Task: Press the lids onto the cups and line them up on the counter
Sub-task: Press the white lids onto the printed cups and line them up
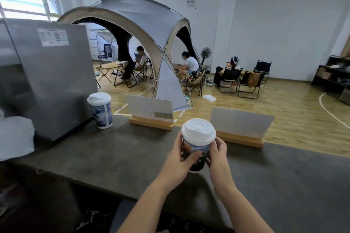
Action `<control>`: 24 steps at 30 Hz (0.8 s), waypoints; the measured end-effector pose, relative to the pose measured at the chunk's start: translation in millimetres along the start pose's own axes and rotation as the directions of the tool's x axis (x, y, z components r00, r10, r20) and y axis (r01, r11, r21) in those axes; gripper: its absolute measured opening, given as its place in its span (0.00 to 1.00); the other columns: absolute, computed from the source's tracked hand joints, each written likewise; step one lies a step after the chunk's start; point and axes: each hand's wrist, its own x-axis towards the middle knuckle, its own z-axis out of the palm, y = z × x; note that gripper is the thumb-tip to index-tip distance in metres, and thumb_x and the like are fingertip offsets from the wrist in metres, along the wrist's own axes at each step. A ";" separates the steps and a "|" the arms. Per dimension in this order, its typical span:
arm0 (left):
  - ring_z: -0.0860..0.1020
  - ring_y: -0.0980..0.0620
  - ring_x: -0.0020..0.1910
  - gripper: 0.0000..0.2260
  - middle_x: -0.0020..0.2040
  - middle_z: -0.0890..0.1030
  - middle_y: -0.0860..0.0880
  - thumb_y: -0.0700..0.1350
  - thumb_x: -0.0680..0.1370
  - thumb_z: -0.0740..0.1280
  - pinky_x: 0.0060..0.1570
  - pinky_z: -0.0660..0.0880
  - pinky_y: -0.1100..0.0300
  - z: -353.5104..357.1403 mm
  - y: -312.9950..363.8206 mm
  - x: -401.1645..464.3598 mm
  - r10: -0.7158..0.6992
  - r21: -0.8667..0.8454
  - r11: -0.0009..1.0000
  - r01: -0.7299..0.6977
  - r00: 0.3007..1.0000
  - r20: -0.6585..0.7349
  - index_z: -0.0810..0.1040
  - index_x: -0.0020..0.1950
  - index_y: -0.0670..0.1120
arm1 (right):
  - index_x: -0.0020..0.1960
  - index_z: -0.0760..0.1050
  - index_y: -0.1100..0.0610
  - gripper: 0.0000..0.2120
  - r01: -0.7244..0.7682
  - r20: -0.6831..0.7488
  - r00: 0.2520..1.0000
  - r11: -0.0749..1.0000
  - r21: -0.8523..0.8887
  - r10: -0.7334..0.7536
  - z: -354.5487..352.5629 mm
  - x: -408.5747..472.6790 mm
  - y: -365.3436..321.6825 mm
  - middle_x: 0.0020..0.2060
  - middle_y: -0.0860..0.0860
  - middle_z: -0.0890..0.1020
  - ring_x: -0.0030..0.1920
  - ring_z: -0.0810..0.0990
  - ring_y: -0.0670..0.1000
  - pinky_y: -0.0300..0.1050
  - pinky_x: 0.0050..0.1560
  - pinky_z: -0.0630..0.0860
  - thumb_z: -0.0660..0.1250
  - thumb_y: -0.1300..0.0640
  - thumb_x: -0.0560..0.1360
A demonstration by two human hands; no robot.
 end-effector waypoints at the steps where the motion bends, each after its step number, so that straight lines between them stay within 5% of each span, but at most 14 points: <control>1: 0.71 0.65 0.68 0.31 0.70 0.72 0.59 0.47 0.78 0.70 0.64 0.71 0.68 -21.7 -0.5 0.6 0.018 0.001 1.000 -0.018 1.000 -0.017 0.59 0.77 0.55 | 0.66 0.66 0.51 0.25 -0.012 0.012 1.000 1.000 0.020 0.012 21.2 5.1 2.9 0.60 0.48 0.76 0.62 0.76 0.46 0.42 0.58 0.74 0.58 0.38 0.75; 5: 0.70 0.63 0.70 0.31 0.71 0.71 0.58 0.57 0.77 0.67 0.65 0.69 0.67 -122.3 -6.3 -5.4 0.032 0.016 0.999 -0.029 0.982 -0.184 0.58 0.76 0.56 | 0.61 0.70 0.58 0.15 -0.014 0.083 0.996 0.999 0.036 0.011 124.3 26.5 20.0 0.55 0.52 0.79 0.58 0.78 0.48 0.42 0.51 0.77 0.57 0.49 0.80; 12: 0.71 0.74 0.61 0.25 0.68 0.70 0.61 0.51 0.75 0.65 0.55 0.70 0.76 -293.7 -22.8 -4.9 0.046 0.123 0.992 0.006 0.912 -0.408 0.62 0.70 0.57 | 0.64 0.74 0.51 0.13 -0.054 0.267 0.963 0.997 0.060 0.036 297.8 57.7 60.2 0.60 0.47 0.80 0.62 0.78 0.46 0.51 0.65 0.74 0.55 0.55 0.83; 24: 0.69 0.68 0.67 0.29 0.71 0.70 0.59 0.53 0.75 0.66 0.60 0.68 0.75 -372.9 -55.3 19.2 0.030 0.178 0.983 0.052 0.903 -0.428 0.59 0.74 0.57 | 0.64 0.72 0.40 0.14 -0.075 0.298 0.952 0.997 -0.007 0.074 367.1 89.4 88.2 0.64 0.44 0.78 0.66 0.75 0.46 0.56 0.70 0.70 0.59 0.47 0.80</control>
